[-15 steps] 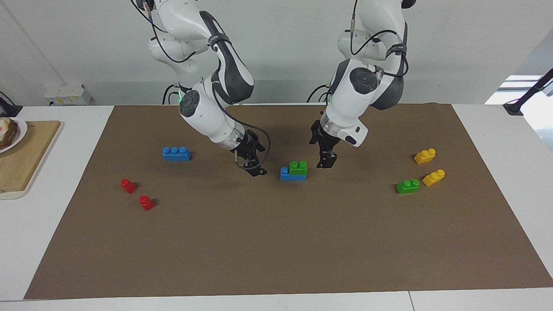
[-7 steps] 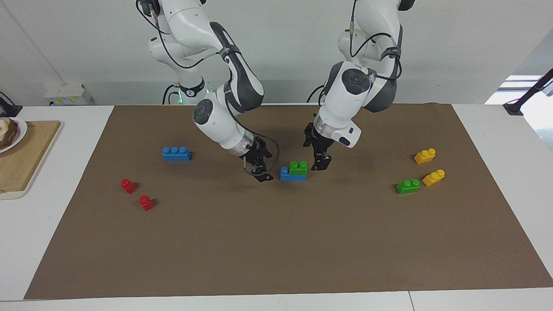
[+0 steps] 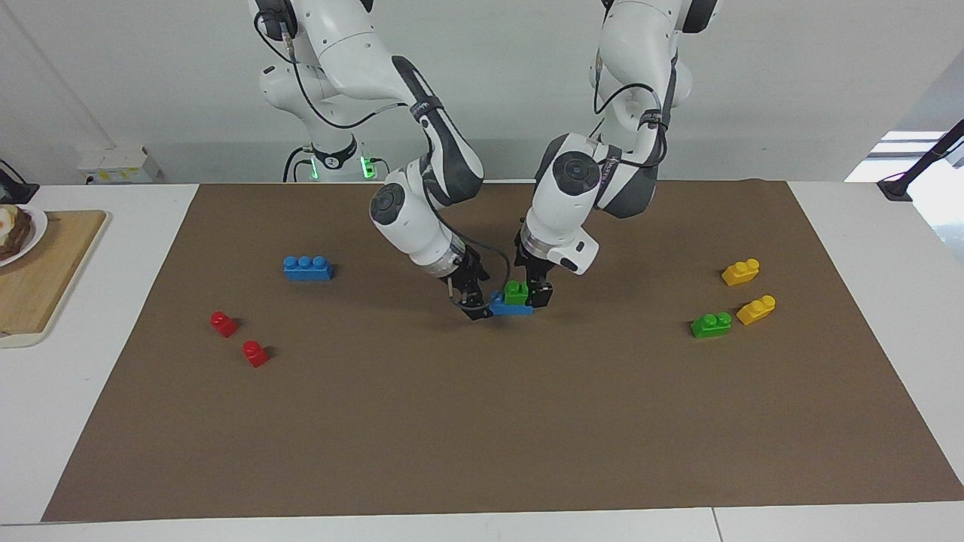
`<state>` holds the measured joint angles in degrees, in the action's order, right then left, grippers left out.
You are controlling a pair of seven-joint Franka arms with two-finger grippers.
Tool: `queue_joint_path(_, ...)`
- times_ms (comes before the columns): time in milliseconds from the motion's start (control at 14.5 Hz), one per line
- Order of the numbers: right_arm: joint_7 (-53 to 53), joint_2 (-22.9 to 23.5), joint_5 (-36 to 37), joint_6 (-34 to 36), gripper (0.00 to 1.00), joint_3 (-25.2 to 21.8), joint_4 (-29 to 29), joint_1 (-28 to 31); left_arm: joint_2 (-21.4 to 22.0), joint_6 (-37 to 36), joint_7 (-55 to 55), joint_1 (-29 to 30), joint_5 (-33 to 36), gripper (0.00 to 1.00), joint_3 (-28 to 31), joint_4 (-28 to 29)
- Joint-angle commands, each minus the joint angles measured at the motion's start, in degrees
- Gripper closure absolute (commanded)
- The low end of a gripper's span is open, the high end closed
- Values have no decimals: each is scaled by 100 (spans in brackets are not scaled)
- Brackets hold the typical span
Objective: Remove green block with left arm and hold with right
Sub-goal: 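Grasp the green brick with the left gripper while the right gripper grasps blue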
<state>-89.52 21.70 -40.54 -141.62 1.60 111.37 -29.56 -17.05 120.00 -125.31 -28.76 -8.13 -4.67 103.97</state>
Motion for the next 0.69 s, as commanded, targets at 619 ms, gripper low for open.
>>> queue_joint_path(619, -31, 229, -156, -542, 2, -10, 122, -200, 70, 498, -248, -77, 119, 0, 46, 422)
